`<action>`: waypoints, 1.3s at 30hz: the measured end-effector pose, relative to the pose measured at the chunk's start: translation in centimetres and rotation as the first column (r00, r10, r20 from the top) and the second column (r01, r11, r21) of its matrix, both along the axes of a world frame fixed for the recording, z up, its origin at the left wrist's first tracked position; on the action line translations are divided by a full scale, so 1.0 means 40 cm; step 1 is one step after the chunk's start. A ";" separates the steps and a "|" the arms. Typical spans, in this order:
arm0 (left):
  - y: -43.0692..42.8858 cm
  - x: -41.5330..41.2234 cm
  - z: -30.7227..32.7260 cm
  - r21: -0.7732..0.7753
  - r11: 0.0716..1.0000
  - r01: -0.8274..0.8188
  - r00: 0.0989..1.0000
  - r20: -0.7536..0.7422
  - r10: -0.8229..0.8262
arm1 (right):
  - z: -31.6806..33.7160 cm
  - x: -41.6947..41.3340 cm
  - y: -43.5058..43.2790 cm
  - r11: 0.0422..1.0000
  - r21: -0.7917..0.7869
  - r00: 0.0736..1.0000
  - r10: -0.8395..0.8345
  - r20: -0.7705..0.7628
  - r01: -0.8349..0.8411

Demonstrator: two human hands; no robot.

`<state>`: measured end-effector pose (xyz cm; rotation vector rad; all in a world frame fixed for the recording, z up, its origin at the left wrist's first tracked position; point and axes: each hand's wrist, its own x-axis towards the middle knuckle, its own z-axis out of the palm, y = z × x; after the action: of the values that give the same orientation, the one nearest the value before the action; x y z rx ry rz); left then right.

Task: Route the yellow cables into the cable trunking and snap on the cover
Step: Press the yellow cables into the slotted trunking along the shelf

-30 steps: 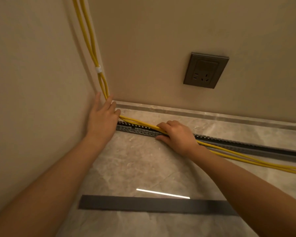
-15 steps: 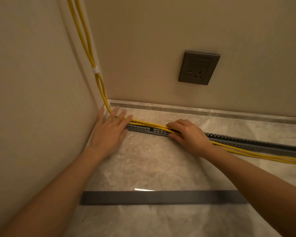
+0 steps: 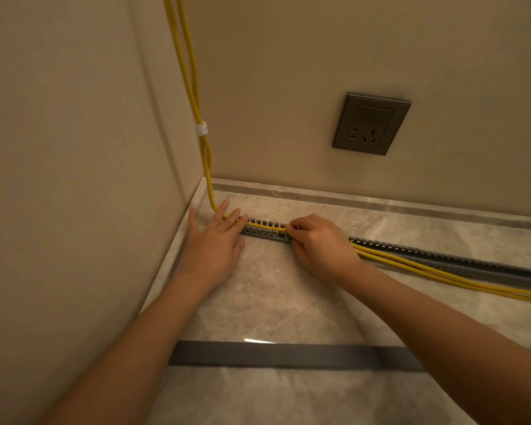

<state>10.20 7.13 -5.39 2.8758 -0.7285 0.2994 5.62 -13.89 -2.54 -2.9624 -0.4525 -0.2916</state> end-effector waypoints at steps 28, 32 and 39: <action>-0.268 -0.142 0.031 -0.078 0.995 0.057 0.995 -0.080 -0.064 | -0.033 -0.172 -0.196 0.896 0.389 0.963 -0.260 0.067 0.215; -0.277 -0.141 0.035 -0.110 0.993 0.029 0.994 -0.106 -0.041 | -0.038 -0.216 -0.267 0.938 0.251 0.956 -0.274 0.107 0.241; -0.278 -0.142 0.027 -0.079 0.997 -0.021 0.995 -0.102 0.013 | -0.017 -0.209 -0.292 0.959 0.219 0.953 -0.224 0.206 0.179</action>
<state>4.54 -4.00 -4.33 2.7990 -0.6588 0.1781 -2.74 -25.57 -3.21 -2.7908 -0.1293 -0.6648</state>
